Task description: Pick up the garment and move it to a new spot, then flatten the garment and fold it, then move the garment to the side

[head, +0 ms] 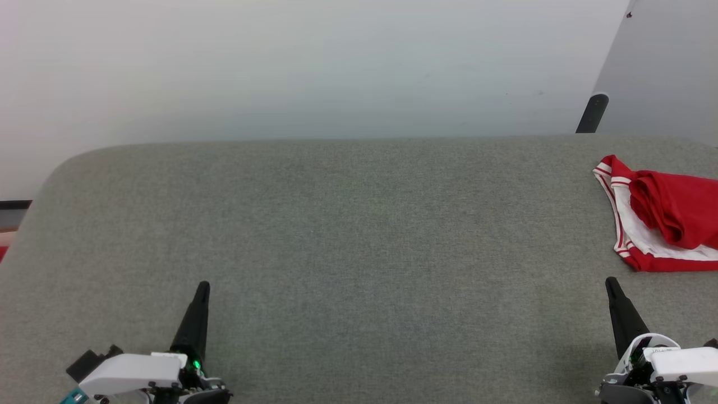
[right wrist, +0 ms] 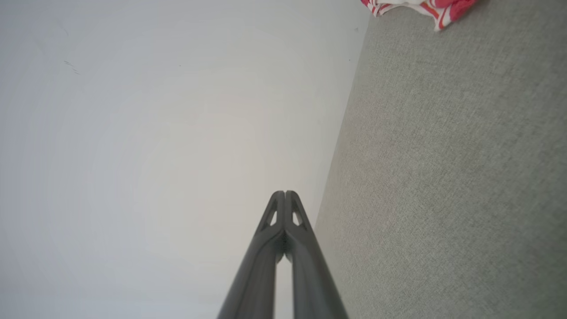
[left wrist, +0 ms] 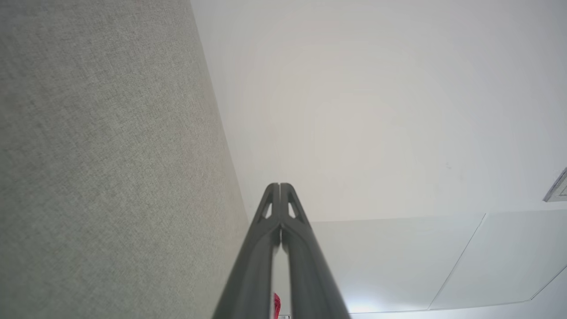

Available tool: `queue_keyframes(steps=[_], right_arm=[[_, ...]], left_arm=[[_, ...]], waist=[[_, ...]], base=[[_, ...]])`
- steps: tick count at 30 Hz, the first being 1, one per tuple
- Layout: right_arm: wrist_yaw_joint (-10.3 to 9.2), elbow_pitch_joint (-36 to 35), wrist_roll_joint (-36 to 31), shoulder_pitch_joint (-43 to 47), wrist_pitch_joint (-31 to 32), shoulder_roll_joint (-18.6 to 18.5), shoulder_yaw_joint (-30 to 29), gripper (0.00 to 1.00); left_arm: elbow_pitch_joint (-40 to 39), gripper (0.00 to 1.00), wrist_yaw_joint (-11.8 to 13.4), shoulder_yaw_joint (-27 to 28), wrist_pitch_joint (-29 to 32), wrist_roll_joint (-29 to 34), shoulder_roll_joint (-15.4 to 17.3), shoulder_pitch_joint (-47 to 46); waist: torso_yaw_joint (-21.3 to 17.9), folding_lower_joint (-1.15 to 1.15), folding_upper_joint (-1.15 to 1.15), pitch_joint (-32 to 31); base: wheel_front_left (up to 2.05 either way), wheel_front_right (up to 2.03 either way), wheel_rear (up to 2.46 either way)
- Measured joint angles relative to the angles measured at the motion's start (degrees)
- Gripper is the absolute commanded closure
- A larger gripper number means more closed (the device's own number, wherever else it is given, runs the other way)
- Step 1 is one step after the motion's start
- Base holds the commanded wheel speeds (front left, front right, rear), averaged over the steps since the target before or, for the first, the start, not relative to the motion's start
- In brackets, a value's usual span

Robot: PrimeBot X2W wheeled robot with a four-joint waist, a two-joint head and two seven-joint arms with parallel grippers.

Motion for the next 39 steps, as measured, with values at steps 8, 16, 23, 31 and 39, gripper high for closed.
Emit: queue_keyframes(steps=[8, 16, 23, 31, 39], right_arm=[[0.0, 0.1, 3.3, -0.3, 0.7, 0.2, -0.1, 1.0], [0.0, 0.1, 4.3, -0.9, 1.0, 0.3, -0.2, 1.0], [0.0, 0.1, 4.3, -0.9, 1.0, 0.3, -0.2, 1.0], [0.0, 0.1, 4.3, -0.9, 1.0, 0.3, -0.2, 1.0], [0.0, 0.1, 4.3, -0.9, 1.0, 0.3, -0.2, 1.0]], left_arm=[[0.1, 1.0, 0.0, 0.3, 0.9, -2.4, -0.4, -0.4], [0.1, 1.0, 0.0, 0.4, 1.1, -3.5, -0.6, -0.5], [0.1, 1.0, 0.0, 0.4, 1.1, -3.5, -0.7, -0.5], [0.1, 1.0, 0.0, 0.4, 1.1, -3.5, -0.7, -0.5], [0.1, 1.0, 0.0, 0.4, 1.1, -3.5, -0.7, -0.5]], waist=[[-0.1, 0.0, 0.0, 0.1], [-0.2, 0.0, 0.0, 0.2], [-0.2, 0.0, 0.0, 0.2], [-0.2, 0.0, 0.0, 0.2], [-0.2, 0.0, 0.0, 0.2]], base=[[0.0, 0.0, 0.0], [0.0, 0.0, 0.0], [0.0, 0.0, 0.0], [0.0, 0.0, 0.0], [0.0, 0.0, 0.0]])
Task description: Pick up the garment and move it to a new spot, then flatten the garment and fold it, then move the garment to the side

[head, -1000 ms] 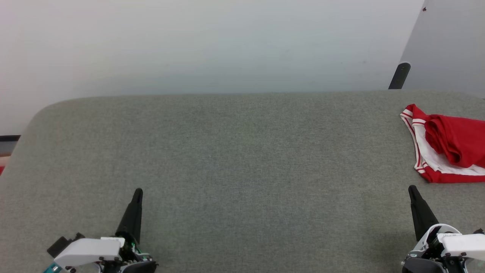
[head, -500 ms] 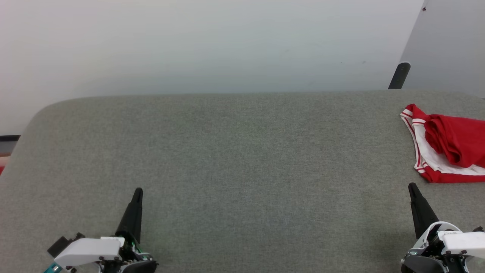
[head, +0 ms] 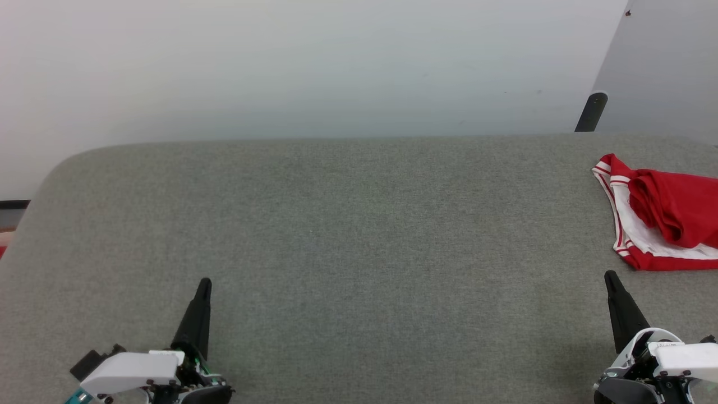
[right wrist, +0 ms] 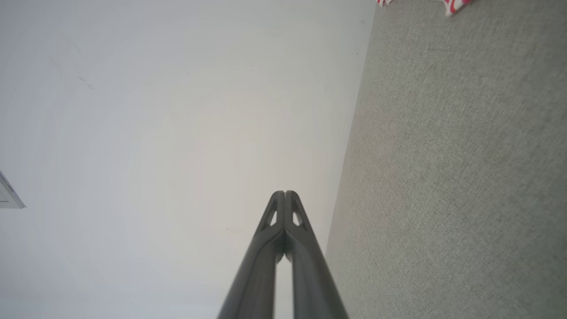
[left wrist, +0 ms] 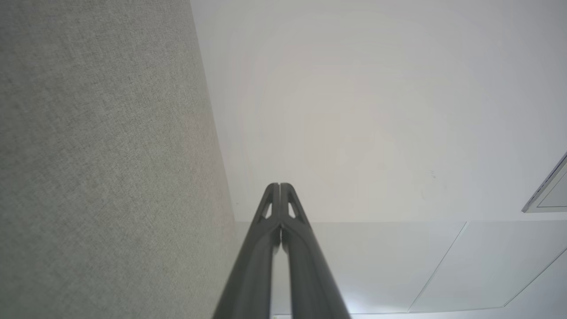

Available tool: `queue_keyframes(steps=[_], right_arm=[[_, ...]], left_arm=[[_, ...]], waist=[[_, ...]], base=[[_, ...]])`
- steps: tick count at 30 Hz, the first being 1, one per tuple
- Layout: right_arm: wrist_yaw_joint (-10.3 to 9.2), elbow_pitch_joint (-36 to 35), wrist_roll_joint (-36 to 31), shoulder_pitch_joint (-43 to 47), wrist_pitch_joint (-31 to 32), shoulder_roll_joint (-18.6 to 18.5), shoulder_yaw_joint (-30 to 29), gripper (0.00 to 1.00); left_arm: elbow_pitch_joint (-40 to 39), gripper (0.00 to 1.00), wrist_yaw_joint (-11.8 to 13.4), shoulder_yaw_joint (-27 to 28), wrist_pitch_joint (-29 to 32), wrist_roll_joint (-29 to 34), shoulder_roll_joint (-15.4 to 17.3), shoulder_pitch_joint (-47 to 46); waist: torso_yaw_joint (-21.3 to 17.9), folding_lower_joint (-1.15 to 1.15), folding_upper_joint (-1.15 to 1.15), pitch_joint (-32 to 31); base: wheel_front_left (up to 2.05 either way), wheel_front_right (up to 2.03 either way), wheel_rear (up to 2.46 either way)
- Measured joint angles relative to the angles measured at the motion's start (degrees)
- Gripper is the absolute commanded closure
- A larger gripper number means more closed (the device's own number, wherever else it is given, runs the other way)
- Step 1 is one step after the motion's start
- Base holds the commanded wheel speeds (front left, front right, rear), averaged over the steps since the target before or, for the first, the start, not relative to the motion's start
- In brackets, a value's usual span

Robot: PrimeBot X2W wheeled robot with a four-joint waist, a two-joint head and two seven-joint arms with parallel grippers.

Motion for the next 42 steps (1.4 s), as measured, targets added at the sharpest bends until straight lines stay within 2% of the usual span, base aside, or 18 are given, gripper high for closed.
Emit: queue_keyframes(steps=[42], right_arm=[[0.0, 0.0, 0.0, 0.0, 0.0, 0.0, 0.0, 1.0]], left_arm=[[0.0, 1.0, 0.0, 0.0, 0.0, 0.0, 0.0, 0.0]], waist=[[0.0, 0.0, 0.0, 0.0]], base=[[0.0, 0.0, 0.0]])
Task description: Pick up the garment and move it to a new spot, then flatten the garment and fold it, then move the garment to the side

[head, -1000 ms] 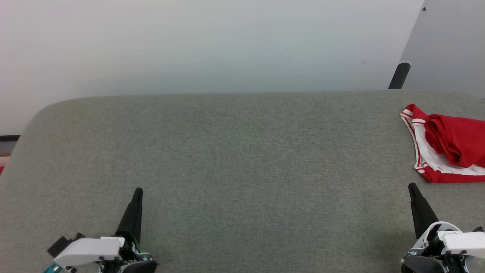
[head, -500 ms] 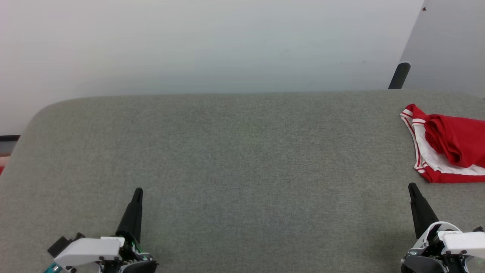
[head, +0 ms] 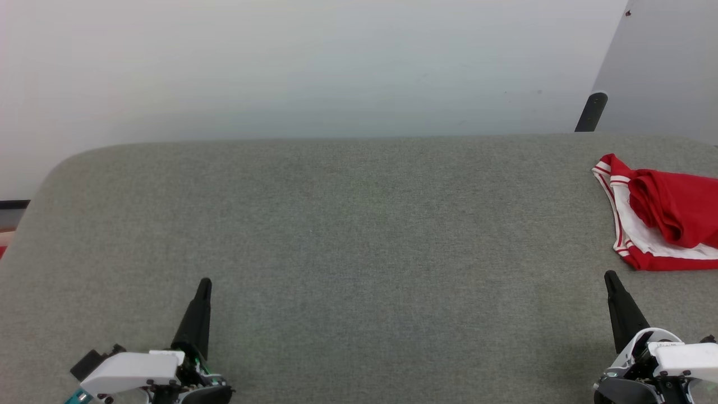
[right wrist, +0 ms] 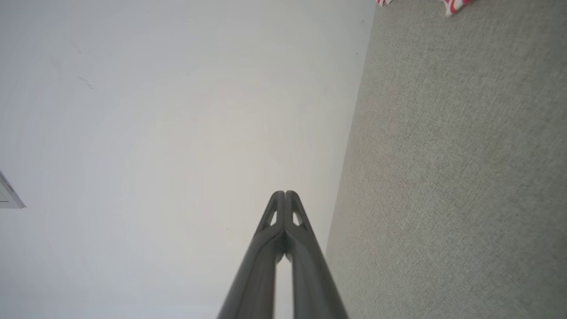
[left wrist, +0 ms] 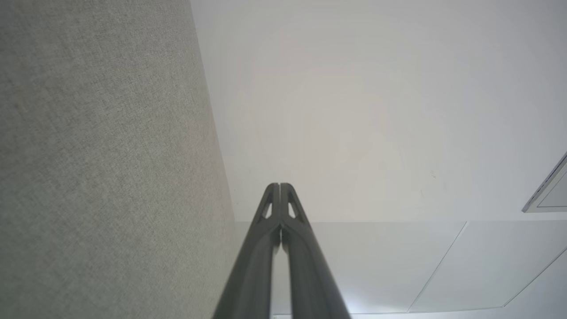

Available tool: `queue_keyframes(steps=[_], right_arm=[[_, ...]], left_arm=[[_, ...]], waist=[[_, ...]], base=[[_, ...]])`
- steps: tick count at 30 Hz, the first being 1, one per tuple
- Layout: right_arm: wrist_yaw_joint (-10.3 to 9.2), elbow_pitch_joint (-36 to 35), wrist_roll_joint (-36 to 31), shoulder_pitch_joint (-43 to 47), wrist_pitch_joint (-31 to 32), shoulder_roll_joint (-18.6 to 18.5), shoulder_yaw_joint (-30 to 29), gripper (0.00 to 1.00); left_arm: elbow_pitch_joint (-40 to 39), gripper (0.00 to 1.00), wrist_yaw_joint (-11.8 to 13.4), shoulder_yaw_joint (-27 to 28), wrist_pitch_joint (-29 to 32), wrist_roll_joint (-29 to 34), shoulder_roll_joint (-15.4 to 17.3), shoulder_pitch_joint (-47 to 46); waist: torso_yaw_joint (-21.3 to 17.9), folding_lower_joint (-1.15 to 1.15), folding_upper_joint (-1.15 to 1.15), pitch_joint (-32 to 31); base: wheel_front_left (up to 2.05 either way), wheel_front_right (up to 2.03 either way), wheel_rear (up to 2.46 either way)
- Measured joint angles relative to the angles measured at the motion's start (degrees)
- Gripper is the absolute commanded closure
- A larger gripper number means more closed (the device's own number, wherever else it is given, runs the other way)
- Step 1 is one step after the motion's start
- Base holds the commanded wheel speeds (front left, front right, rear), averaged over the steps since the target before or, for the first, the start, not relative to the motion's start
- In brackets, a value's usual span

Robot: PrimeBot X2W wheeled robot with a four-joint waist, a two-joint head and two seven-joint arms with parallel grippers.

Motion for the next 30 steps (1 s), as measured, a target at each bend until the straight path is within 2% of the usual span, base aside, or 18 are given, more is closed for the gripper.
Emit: queue_keyframes(steps=[30], right_arm=[[0.0, 0.0, 0.0, 0.0, 0.0, 0.0, 0.0, 1.0]], left_arm=[[0.0, 1.0, 0.0, 0.0, 0.0, 0.0, 0.0, 0.0]], waist=[[0.0, 0.0, 0.0, 0.0]], base=[[0.0, 0.0, 0.0]])
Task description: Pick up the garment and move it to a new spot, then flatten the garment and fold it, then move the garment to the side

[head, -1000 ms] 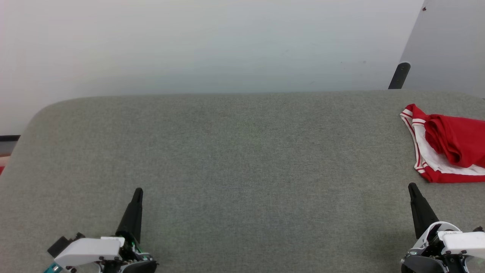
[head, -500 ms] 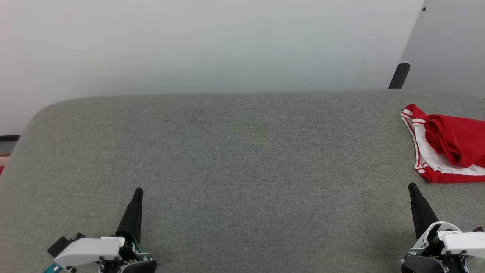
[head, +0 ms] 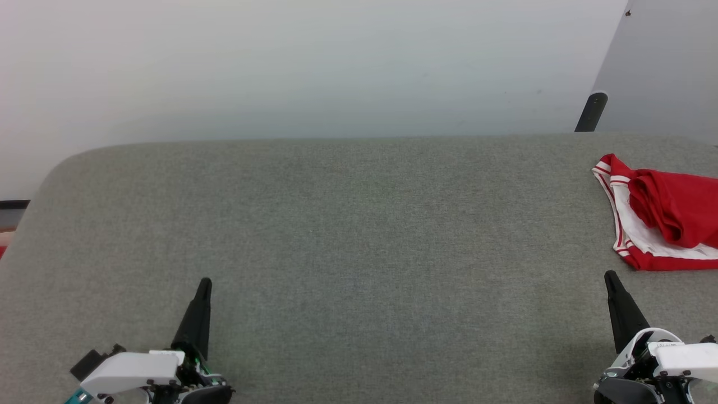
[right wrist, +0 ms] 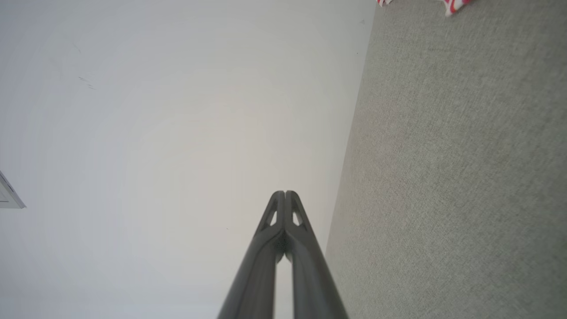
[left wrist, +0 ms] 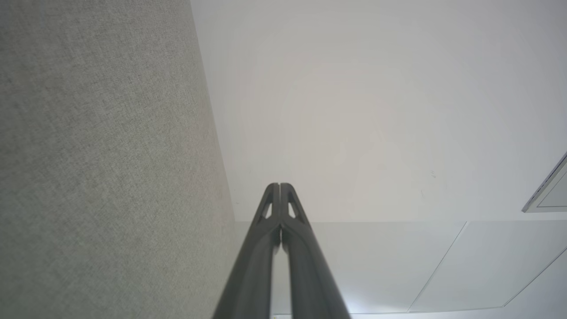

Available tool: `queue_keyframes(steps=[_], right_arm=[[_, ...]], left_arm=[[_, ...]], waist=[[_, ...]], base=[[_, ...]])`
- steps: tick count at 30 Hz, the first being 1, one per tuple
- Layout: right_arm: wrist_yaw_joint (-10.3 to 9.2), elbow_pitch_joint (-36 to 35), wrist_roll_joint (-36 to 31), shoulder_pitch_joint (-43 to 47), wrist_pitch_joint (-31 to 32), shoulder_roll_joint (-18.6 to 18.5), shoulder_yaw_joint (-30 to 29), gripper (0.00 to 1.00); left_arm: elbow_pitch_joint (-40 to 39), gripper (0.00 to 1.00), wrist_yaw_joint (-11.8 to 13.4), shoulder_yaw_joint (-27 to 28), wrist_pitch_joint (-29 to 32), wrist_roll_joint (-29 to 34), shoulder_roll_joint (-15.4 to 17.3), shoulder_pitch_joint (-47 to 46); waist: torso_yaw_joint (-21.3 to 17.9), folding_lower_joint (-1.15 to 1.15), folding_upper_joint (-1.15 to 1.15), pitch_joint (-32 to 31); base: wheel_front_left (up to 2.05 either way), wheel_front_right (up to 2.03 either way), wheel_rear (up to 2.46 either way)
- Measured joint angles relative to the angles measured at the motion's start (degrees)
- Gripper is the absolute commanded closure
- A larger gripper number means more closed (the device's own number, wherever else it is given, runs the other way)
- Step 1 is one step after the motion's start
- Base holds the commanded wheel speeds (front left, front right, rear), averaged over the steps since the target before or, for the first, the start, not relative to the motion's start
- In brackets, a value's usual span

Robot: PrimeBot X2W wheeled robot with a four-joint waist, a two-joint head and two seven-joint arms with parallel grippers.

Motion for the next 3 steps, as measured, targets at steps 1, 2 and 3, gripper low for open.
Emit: queue_keyframes(steps=[1, 2, 3], right_arm=[[0.0, 0.0, 0.0, 0.0, 0.0, 0.0, 0.0, 1.0], [0.0, 0.0, 0.0, 0.0, 0.0, 0.0, 0.0, 1.0], [0.0, 0.0, 0.0, 0.0, 0.0, 0.0, 0.0, 1.0]], left_arm=[[0.0, 1.0, 0.0, 0.0, 0.0, 0.0, 0.0, 0.0], [0.0, 1.0, 0.0, 0.0, 0.0, 0.0, 0.0, 0.0], [0.0, 1.0, 0.0, 0.0, 0.0, 0.0, 0.0, 0.0]], waist=[[0.0, 0.0, 0.0, 0.0], [0.0, 0.0, 0.0, 0.0], [0.0, 0.0, 0.0, 0.0]], base=[[0.0, 0.0, 0.0], [0.0, 0.0, 0.0], [0.0, 0.0, 0.0]])
